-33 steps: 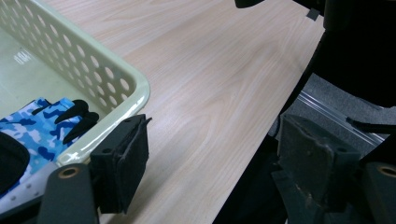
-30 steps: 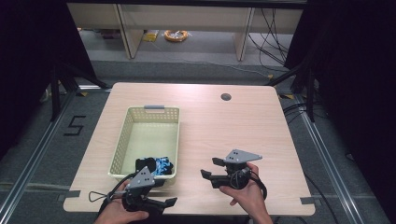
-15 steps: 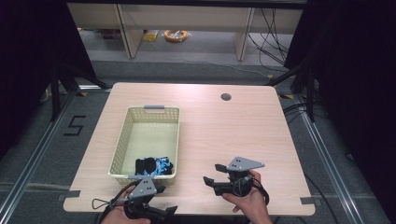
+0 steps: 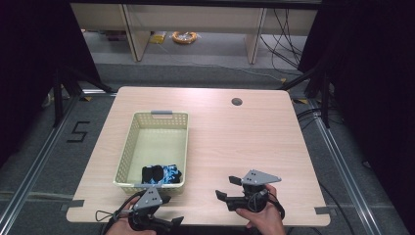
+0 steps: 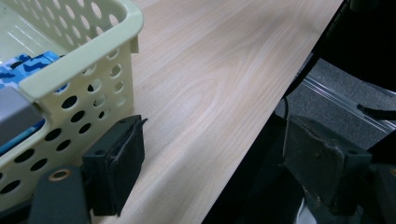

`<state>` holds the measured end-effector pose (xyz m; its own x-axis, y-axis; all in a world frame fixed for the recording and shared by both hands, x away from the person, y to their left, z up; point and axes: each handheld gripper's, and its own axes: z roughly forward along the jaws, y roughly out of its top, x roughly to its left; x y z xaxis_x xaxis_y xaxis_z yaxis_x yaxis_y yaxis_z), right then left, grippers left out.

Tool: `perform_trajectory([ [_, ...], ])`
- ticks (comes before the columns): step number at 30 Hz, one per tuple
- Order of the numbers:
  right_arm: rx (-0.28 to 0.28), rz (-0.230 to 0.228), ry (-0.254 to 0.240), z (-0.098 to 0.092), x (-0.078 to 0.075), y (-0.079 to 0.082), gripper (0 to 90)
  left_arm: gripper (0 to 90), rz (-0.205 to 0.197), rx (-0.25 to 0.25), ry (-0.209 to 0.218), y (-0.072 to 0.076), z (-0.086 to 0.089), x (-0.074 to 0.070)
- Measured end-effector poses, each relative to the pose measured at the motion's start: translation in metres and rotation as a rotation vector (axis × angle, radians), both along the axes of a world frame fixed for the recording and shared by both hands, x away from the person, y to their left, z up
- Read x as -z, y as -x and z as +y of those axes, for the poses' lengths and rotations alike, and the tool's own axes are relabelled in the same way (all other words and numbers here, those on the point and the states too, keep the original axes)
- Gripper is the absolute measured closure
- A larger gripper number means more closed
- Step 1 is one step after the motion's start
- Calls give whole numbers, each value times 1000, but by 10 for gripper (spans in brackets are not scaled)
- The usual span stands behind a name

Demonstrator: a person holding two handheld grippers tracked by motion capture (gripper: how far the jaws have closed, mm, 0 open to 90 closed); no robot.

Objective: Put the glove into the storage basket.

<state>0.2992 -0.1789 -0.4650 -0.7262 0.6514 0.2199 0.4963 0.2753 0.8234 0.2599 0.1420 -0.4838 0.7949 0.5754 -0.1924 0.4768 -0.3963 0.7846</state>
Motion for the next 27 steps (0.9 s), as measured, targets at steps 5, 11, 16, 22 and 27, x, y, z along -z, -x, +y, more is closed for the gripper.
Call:
perform_trajectory([
  [5,-9,5,-8,-2,3,4,243,205,-10,8,-3,1,1,4],
  [11,-27,-19,6,-4,6,7,238,204,4,-13,-8,3,3,6],
  [16,-32,-13,22,-6,9,11,234,203,-9,4,-27,3,6,8],
  [22,-21,2,35,-8,12,21,199,200,-2,-11,1,6,6,11],
  [27,-27,-11,55,-11,14,27,179,189,-13,-2,-26,7,9,14],
])
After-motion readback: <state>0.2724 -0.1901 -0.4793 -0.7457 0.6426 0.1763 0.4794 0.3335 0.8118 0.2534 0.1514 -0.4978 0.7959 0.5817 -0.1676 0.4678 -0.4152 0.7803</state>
